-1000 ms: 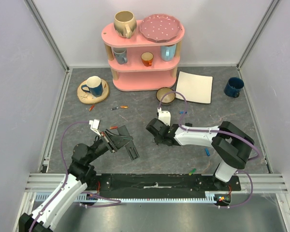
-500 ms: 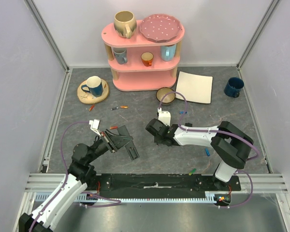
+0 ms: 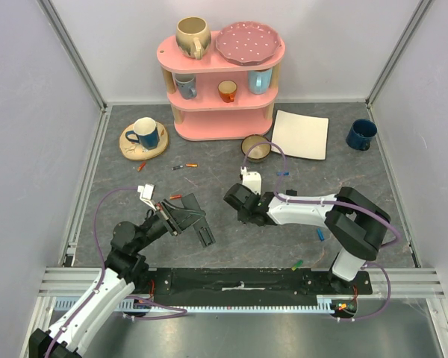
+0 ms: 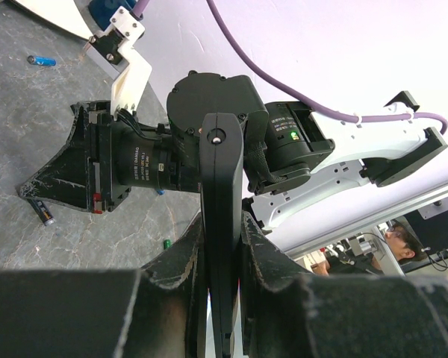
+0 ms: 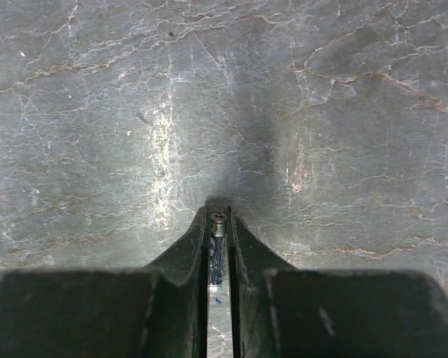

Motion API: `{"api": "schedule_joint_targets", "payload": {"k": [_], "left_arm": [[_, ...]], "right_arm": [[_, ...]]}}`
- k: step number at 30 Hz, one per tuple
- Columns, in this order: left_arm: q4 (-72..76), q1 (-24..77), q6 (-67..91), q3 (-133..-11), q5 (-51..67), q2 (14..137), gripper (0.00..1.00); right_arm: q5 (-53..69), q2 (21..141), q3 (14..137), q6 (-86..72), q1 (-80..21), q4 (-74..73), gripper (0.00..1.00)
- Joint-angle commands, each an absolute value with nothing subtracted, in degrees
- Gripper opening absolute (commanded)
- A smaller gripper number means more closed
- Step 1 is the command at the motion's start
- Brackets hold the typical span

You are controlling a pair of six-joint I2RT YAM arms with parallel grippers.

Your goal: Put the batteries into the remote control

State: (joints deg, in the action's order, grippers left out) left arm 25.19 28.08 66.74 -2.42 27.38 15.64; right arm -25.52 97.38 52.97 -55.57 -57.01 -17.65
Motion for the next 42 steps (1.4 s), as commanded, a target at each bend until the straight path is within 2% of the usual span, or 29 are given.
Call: {"api": "schedule_joint_targets", "payload": {"k": [1,7,14,23,31,37,38,42], "left_arm": [[27.7,27.8,65.6,8.0,27.6,15.6,0.02],[27.8,27.8,65.7,8.1,27.6,15.7,0.02],[27.8,27.8,65.7,8.1,27.5,15.7,0.02],[27.8,27.8,65.7,8.3,27.6,15.7,0.02],[27.9,27.8,65.8,8.2,27.7,15.7,0.02],[28.4,27.8,65.5,7.5,27.3,16.3,0.02],[28.7,27.9,65.5,7.3,27.3,17.1,0.02],[31.3,27.8,65.0,6.1,27.2,20.9,0.02]], "right_arm": [[-24.4,99.6,54.4,-54.0,-57.4,-19.6,0.15],[-23.5,100.2,55.5,-53.9,-57.4,-21.4,0.35],[-22.9,99.8,55.2,-54.9,-57.6,-22.8,0.38],[-22.6,99.1,54.1,-56.2,-58.3,-24.3,0.36],[-22.1,99.8,53.7,-56.3,-58.5,-24.2,0.27],[-22.0,99.7,53.3,-55.8,-58.5,-23.2,0.08],[-22.2,98.6,53.2,-55.7,-58.4,-23.1,0.0],[-25.4,91.7,52.0,-52.7,-58.4,-19.9,0.0]]}}
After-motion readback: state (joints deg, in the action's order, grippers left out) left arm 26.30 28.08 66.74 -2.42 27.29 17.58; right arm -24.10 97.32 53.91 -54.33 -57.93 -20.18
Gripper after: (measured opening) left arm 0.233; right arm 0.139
